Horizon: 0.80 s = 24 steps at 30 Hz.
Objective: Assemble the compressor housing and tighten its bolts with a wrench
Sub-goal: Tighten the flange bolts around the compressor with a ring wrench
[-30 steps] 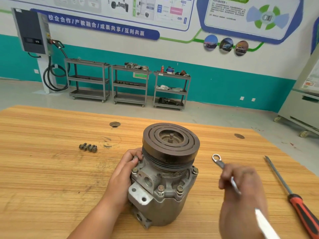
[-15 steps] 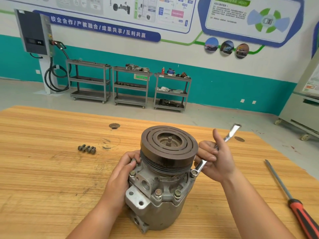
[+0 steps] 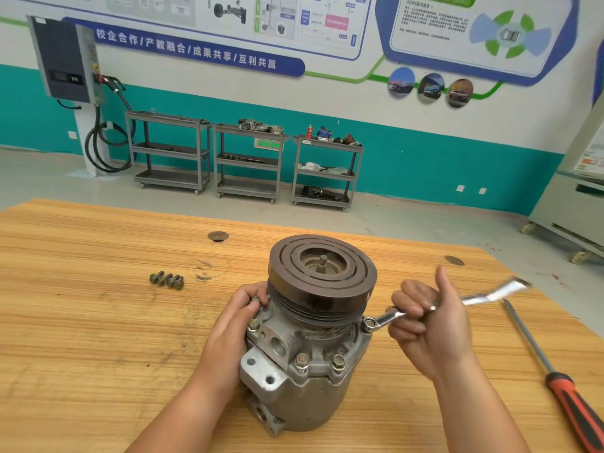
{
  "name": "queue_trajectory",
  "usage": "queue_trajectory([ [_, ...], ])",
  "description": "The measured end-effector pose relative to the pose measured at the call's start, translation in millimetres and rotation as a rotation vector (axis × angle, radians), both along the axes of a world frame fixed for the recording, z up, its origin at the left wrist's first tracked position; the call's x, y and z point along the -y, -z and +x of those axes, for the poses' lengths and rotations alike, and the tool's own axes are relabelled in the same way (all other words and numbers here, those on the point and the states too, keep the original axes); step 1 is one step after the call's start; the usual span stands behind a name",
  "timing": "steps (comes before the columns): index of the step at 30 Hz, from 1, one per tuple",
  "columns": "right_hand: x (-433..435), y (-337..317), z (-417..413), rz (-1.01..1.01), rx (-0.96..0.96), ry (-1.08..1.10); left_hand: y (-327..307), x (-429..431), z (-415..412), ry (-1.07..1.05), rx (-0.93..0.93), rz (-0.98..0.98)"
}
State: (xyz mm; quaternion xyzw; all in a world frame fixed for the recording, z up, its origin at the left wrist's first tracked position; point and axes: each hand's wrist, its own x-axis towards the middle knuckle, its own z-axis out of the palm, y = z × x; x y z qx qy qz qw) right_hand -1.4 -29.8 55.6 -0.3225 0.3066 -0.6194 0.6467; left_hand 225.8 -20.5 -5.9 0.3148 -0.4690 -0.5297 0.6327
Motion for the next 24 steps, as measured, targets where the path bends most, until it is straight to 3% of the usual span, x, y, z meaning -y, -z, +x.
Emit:
queue_trajectory([
  [5,-52,19,30,-0.224,-0.054,0.4,0,-1,0,-0.01,0.022,-0.011],
  [9,-71,38,69,-0.454,-0.525,0.655,0,-1,0,-0.011,0.022,-0.014],
  [12,-76,44,83,-0.585,-0.69,0.679,1,0,0,-0.019,0.041,-0.009],
  [19,-73,17,39,-0.53,-0.253,0.653,3,0,0,-0.012,0.068,-0.008],
  [24,-36,-3,-4,-0.271,-0.052,0.266,2,-1,0,-0.003,0.054,-0.002],
])
